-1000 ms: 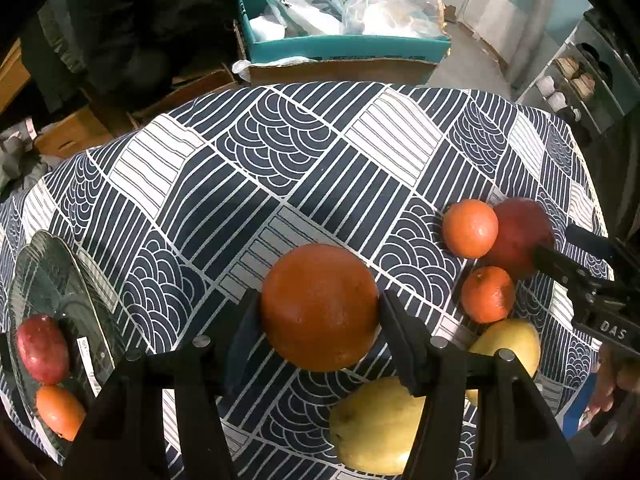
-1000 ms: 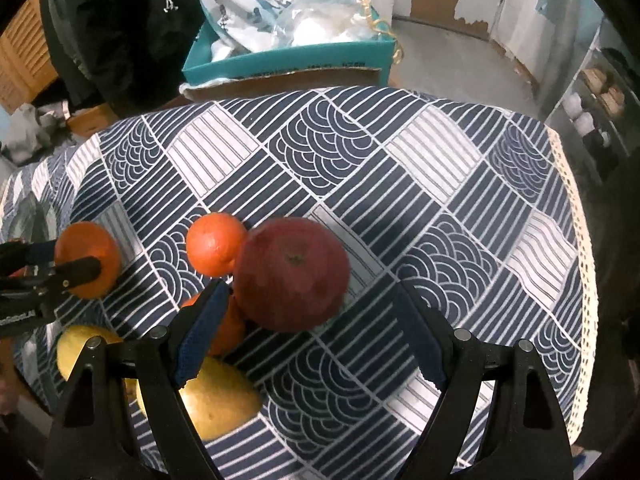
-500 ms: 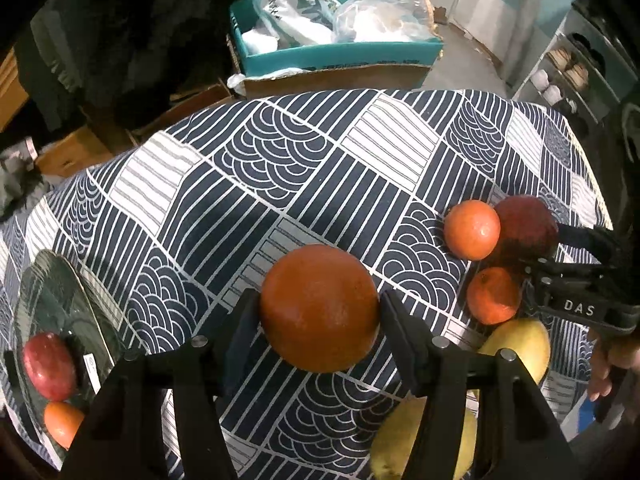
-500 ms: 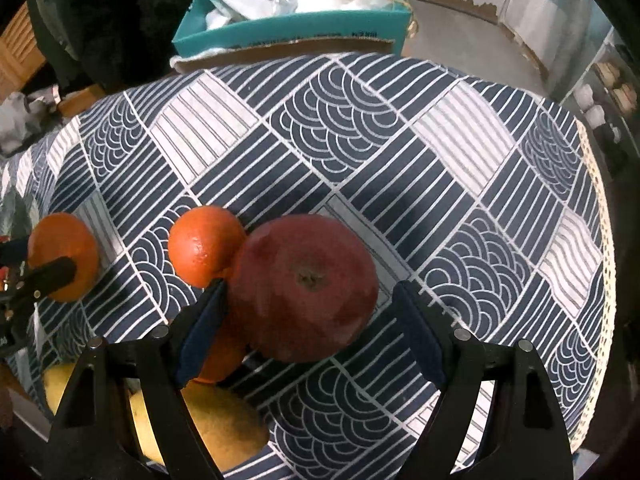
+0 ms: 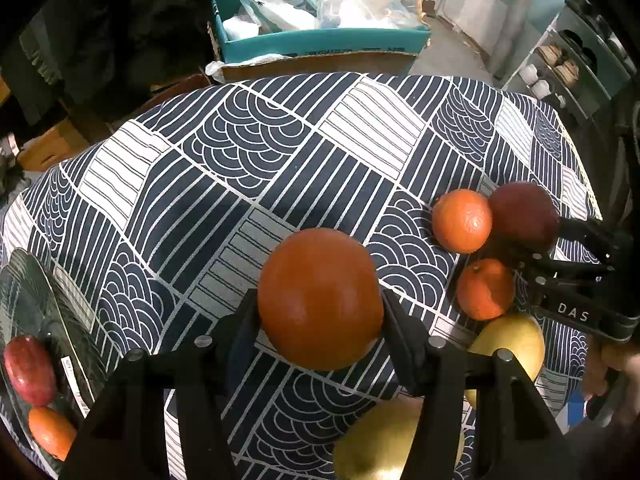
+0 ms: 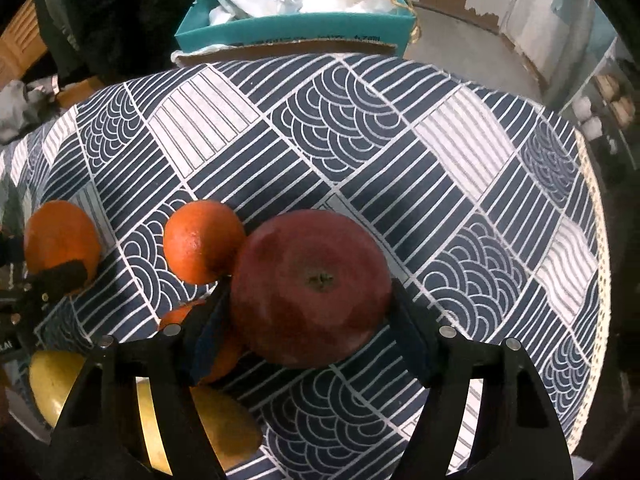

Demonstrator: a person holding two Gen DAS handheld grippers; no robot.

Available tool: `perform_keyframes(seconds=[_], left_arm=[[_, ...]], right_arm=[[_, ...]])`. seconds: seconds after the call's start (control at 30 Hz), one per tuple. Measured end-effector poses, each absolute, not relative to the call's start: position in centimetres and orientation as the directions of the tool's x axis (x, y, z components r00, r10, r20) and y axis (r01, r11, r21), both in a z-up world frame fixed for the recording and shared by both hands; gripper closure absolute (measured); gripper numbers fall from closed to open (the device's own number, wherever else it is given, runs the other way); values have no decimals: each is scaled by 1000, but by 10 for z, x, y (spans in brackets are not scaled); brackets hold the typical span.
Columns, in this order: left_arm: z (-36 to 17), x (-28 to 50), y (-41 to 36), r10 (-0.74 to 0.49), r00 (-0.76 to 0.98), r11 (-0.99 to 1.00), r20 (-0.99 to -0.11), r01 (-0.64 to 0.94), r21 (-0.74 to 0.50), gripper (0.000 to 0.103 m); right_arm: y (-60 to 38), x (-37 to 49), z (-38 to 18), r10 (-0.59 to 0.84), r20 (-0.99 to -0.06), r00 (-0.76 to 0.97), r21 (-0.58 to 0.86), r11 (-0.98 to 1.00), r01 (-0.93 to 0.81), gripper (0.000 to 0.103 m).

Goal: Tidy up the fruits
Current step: 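Close the left tool on the large orange while the right tool grips the red apple, lift both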

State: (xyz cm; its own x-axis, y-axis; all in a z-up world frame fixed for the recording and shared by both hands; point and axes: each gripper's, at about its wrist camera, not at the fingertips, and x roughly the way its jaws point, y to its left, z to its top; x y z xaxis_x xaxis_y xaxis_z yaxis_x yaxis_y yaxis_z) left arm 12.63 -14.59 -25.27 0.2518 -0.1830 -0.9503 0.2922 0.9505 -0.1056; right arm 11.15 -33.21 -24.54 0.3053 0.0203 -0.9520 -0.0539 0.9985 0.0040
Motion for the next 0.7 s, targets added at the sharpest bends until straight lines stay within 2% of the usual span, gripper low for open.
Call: perform_keyframes(seconds=[0.37,0.7], left_arm=[[-229,115,-147,-168,338,948,-926,313,-58,44],[-191,108,-133,-195,408,957,-892,277,-83,44]], right_arm=[[-330,98,-204,-47,-893,448,-78,996,-52,29],[-324,87,-168,-54,-856,514,-95,994,-53,29]])
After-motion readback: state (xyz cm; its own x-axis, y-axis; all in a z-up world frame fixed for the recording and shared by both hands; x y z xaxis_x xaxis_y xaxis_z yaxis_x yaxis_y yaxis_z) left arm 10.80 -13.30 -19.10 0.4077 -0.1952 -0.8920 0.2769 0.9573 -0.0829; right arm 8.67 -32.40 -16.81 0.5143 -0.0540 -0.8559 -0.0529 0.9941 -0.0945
